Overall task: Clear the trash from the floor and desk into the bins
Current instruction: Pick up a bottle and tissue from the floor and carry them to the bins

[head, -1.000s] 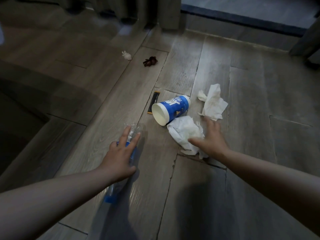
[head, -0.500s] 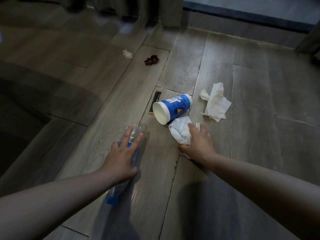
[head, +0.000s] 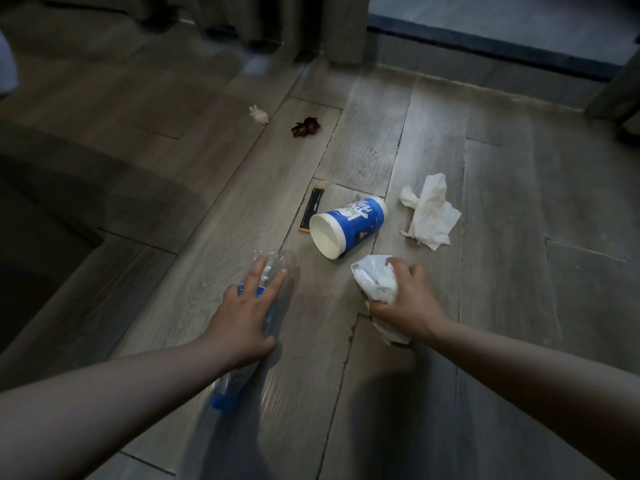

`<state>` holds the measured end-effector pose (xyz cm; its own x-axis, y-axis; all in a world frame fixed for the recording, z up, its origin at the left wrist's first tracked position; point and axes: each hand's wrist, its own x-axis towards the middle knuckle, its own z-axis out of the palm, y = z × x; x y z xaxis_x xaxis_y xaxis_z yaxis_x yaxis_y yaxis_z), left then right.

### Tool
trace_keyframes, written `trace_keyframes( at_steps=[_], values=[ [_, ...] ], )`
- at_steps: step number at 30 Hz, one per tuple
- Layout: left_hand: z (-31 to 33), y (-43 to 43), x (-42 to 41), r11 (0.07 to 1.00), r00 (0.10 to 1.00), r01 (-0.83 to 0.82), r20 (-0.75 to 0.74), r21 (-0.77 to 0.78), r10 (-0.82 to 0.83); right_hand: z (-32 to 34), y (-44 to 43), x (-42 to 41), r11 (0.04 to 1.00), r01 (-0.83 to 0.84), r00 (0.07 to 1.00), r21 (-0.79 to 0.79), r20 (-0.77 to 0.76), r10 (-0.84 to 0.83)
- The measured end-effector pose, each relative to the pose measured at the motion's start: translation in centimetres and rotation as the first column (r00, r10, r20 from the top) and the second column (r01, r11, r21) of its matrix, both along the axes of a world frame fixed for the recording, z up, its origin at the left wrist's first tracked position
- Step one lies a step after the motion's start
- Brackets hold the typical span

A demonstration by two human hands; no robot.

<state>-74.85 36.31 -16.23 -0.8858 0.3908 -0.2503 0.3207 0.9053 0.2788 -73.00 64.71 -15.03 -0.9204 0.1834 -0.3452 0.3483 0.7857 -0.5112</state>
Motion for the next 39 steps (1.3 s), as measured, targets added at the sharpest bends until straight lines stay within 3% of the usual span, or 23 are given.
trace_keyframes(
  at_steps=[10,22,34,39],
  values=[
    [0.1,0.0,0.0,1.0,1.0,-0.008,0.014,-0.001,0.008,-0.4,-0.4,-0.2,0.998,-0.033,0.999,0.056,0.019,0.032],
    [0.6,0.1,-0.1,1.0,0.999,0.008,0.032,-0.03,-0.007,-0.1,-0.2,0.4,0.999,-0.033,0.999,0.009,0.028,0.033],
    [1.3,0.3,0.0,0.999,0.998,0.006,0.055,-0.053,-0.003,-1.0,-3.4,0.6,0.975,-0.007,0.99,0.222,0.137,-0.024],
    [1.1,0.3,0.0,0.999,0.999,0.006,0.049,-0.053,-0.004,-1.2,-3.6,0.7,0.974,0.035,0.998,0.222,0.038,-0.045]
  ],
)
